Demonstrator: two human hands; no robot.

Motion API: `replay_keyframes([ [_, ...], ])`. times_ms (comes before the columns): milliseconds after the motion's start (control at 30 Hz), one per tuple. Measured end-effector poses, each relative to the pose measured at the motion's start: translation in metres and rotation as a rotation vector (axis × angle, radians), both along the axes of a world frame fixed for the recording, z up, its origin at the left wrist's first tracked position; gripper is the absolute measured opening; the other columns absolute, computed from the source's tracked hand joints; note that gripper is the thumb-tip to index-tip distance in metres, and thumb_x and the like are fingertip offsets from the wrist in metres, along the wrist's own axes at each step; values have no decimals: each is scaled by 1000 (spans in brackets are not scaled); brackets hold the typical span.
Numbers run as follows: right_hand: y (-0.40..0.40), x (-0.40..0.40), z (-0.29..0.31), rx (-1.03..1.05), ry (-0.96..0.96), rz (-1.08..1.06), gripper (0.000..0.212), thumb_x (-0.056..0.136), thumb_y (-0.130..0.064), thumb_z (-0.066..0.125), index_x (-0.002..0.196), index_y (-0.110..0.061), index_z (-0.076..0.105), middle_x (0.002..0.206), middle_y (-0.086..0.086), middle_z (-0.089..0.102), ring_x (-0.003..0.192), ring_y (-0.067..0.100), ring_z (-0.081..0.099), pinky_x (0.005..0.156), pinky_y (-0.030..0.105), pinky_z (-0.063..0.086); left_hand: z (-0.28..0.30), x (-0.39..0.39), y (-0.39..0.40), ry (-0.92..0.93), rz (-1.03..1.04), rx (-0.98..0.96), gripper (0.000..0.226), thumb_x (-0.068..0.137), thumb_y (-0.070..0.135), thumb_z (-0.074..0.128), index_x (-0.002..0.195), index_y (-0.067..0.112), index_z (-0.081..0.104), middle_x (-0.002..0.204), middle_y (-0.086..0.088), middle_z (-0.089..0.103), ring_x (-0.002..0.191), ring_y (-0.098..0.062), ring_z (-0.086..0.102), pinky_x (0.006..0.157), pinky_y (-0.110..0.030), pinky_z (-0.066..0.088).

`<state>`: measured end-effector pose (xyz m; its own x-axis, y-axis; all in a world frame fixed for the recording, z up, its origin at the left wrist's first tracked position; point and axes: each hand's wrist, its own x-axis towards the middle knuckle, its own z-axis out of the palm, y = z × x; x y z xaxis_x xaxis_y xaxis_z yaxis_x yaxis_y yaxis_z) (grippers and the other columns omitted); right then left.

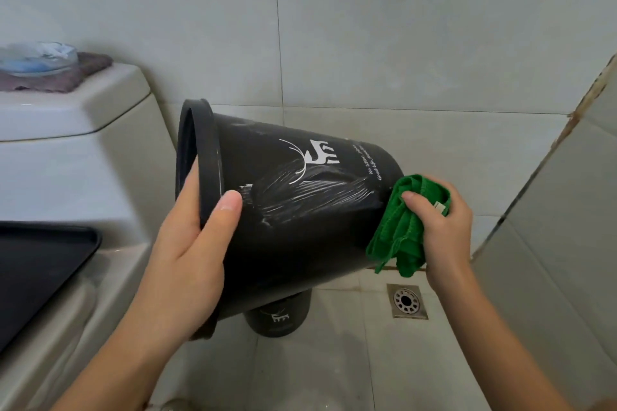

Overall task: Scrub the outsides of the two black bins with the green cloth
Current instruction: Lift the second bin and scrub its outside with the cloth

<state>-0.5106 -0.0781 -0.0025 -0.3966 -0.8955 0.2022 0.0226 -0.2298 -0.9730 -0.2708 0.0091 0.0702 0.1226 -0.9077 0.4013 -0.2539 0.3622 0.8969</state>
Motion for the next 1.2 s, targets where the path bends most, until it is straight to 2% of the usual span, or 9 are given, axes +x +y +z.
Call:
replay_keyframes([
  [67,1,1,-6,42,-54,-15,24,69,-26,72,92,-22,67,86,0,68,79,16,66,63,26,52,4,5,1,66,-82,81,37,98,9,50,125,32,61,113,14,73,107,-4,67,91,-17,51],
  [167,5,3,-13,92,-130,-31,12,81,-14,73,88,-21,66,82,2,68,79,22,66,65,31,51,4,16,-3,289,-144,274,46,79,-10,58,110,21,65,93,-2,76,84,-23,72,72,-35,58],
  [267,10,12,-21,103,-39,-45,21,77,-21,75,96,-24,66,93,3,69,85,20,66,68,31,51,0,19,-7,326,-149,378,60,50,-7,54,105,12,63,85,-7,72,77,-29,65,63,-34,50],
  [400,15,17,-28,114,16,-104,19,84,-14,72,93,-30,66,91,-2,69,87,19,67,69,30,50,-2,8,-8,375,-209,462,34,83,-2,56,106,20,69,95,-5,78,81,-20,76,63,-25,59],
  [500,17,16,-26,97,47,-130,22,84,-15,72,91,-34,65,89,-7,68,87,15,66,67,27,50,-4,12,-7,399,-268,507,34,71,18,63,104,23,70,96,-3,79,82,-19,76,62,-24,59],
  [667,19,19,-22,43,240,-125,34,82,-27,74,114,-30,62,102,-17,63,95,4,62,82,32,55,-3,14,-4,405,-240,416,35,67,11,62,96,26,75,101,-4,78,89,-22,75,65,-24,60],
  [800,35,41,-24,-230,584,-182,53,77,-43,64,122,-15,63,130,-2,59,119,-6,50,97,4,35,-7,1,-2,453,-202,377,35,61,9,72,92,26,76,95,-4,78,82,-19,76,60,-22,58],
  [1000,56,78,-19,-651,862,-37,49,78,-35,70,123,-16,59,134,15,58,122,21,58,101,27,48,-7,-12,1,492,-148,355,29,72,14,73,100,23,73,98,-5,78,86,-20,76,66,-27,59],
  [1200,24,19,-23,-270,668,-147,50,79,-41,58,119,-13,66,133,9,59,117,6,53,96,-1,31,1,3,5,547,-150,355,33,67,15,66,100,16,72,92,-7,78,78,-20,76,59,-24,58],
])
